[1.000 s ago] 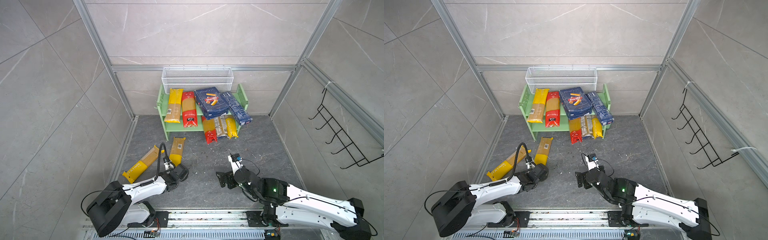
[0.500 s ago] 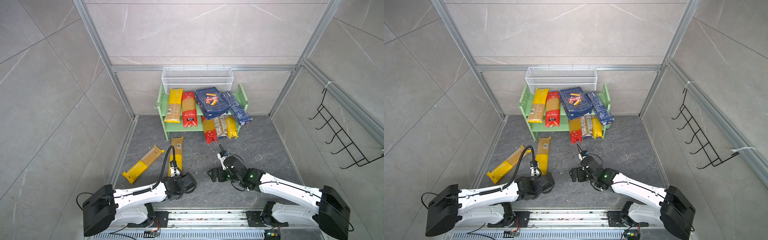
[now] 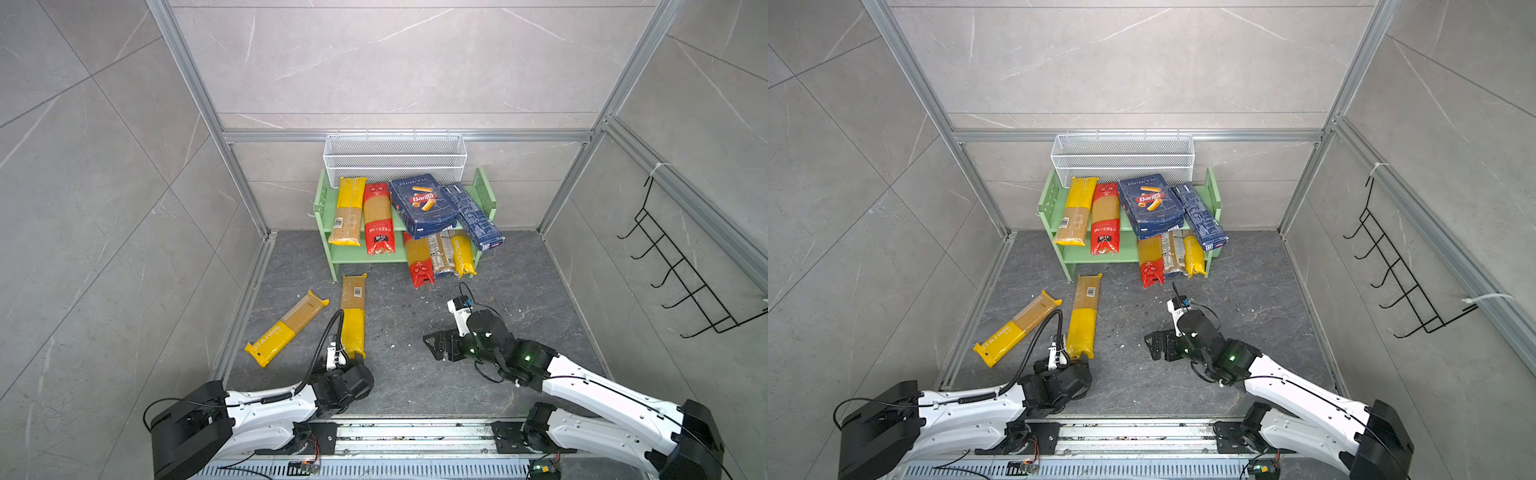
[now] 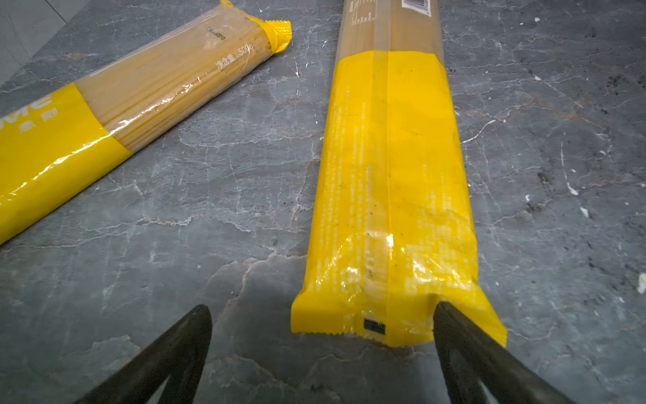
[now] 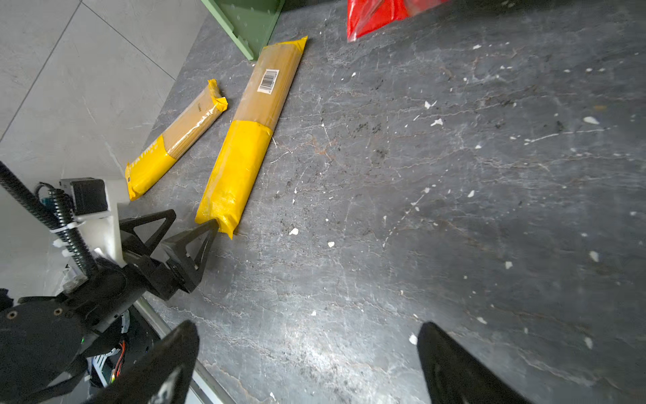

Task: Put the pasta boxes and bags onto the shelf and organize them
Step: 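Close the left gripper on the yellow bag end and tilt it upright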

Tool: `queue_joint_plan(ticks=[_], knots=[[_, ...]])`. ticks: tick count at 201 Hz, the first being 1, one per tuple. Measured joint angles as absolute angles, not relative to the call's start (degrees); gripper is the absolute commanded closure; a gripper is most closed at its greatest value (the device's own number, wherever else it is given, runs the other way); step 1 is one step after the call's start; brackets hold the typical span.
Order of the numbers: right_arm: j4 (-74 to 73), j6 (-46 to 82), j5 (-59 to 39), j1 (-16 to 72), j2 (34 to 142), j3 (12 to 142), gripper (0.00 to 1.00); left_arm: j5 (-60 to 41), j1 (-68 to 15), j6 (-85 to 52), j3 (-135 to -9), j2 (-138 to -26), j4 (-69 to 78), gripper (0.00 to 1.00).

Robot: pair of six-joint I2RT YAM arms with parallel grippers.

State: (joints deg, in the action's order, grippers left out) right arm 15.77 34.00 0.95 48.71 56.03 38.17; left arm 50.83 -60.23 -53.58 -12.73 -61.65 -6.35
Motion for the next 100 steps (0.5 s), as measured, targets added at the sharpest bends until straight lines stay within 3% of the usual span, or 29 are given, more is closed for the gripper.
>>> queue_joint_plan(ticks=[100], knots=[[22.4,33.8,3.7,48.6,53.4,38.2,0.00,41.9,-52.2,-43.0,-12.1,-74.8,17.7,0.00]])
